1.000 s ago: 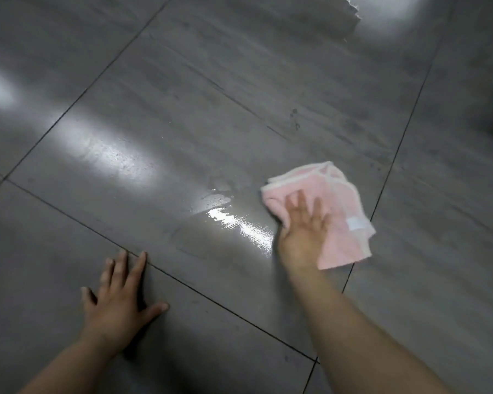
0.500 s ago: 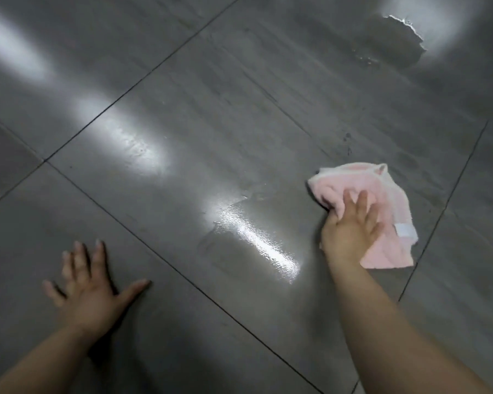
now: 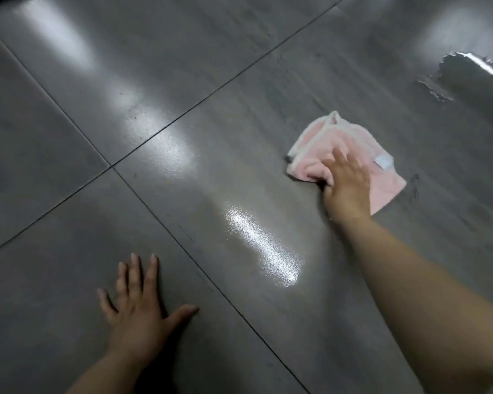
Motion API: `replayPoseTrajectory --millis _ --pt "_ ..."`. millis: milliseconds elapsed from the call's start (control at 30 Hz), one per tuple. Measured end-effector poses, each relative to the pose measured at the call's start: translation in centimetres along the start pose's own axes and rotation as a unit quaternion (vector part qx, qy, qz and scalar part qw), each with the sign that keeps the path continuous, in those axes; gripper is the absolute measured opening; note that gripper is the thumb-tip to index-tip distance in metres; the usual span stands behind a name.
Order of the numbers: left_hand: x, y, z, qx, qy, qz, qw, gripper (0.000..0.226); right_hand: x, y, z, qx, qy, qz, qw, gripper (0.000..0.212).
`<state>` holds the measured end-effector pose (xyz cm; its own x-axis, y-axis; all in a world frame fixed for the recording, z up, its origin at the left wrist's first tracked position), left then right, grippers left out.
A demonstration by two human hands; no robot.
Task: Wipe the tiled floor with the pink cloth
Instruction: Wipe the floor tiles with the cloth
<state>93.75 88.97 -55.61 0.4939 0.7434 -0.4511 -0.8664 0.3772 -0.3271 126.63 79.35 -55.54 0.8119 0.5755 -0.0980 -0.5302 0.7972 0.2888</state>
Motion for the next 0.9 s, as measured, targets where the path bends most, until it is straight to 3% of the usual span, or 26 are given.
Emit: replayPoseTrajectory --millis 67,133,167,200,267,300,367,433,500,567,633,700,800,900 --pt "0.1 0.1 0.0 0.008 -0.004 0.001 1.0 0.143 -0.2 1.1 -0.1 0.007 -0.011 -0.084 0.996 0.054" --pt "0.0 0.1 0.2 0.01 0.011 0.002 1.0 0.143 -2.7 4.7 -1.6 0.029 0.01 -0.094 0.995 0.054" --pt "-0.1 -0.1 0.3 0.007 0.019 0.003 1.0 0.137 -4.8 6.7 -2.7 0.053 0.017 -0.04 0.998 0.053" --pt "-0.1 -0.2 0.3 0.003 0.019 0.007 1.0 0.13 -7.4 8.7 -3.9 0.063 0.006 0.066 0.996 0.051" --pt "-0.2 -0.4 0.3 -0.004 0.014 0.015 1.0 0.125 -13.5 9.9 -5.4 0.016 0.041 0.278 0.96 0.051" --pt "-0.2 -0.4 0.2 -0.006 0.014 0.014 1.0 0.123 -15.3 8.2 -5.3 -0.005 0.062 0.328 0.943 0.053" --pt "-0.2 -0.4 0.2 0.004 0.029 0.016 0.999 0.111 -16.1 1.8 -3.9 -0.033 0.059 0.346 0.936 0.061" --pt "-0.3 -0.5 0.1 0.015 0.039 0.014 0.999 0.103 -16.0 -6.1 -1.2 -0.05 0.028 0.27 0.961 0.069" --pt "-0.3 -0.4 0.1 0.014 0.029 0.01 0.999 0.101 -15.7 -12.2 1.7 -0.049 -0.007 0.115 0.992 0.069" --pt "-0.4 -0.5 0.1 0.023 0.034 0.007 0.999 0.101 -15.6 -13.9 2.2 -0.028 -0.035 -0.077 0.996 0.066" --pt "-0.6 -0.6 0.1 0.02 0.038 0.009 0.999 0.1 -16.5 -10.5 0.4 -0.003 -0.063 -0.146 0.987 0.059" --pt "-0.6 -1.0 0.2 0.024 0.043 0.012 0.999 0.1 -18.1 -3.9 -1.9 0.008 -0.083 -0.069 0.994 0.056" --pt "-0.8 -1.6 0.9 0.047 0.062 0.018 0.997 0.097 -22.4 4.6 -4.9 -0.026 -0.028 0.167 0.985 0.056" --pt "-1.4 -1.3 1.8 0.103 0.074 -0.01 0.992 0.084 -24.0 0.6 -4.0 -0.046 0.021 0.308 0.95 0.062"
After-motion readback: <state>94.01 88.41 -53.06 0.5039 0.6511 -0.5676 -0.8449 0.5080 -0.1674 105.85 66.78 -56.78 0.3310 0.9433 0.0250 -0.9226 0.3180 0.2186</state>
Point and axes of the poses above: each hand's wrist, its own x-axis towards the middle knuckle, its own z-axis out of the back of the hand, y = z × x, the point moved 3 cm from there along x, towards the middle knuckle, and after that the axes turned 5 degrees about -z, right-handed, at the moved point
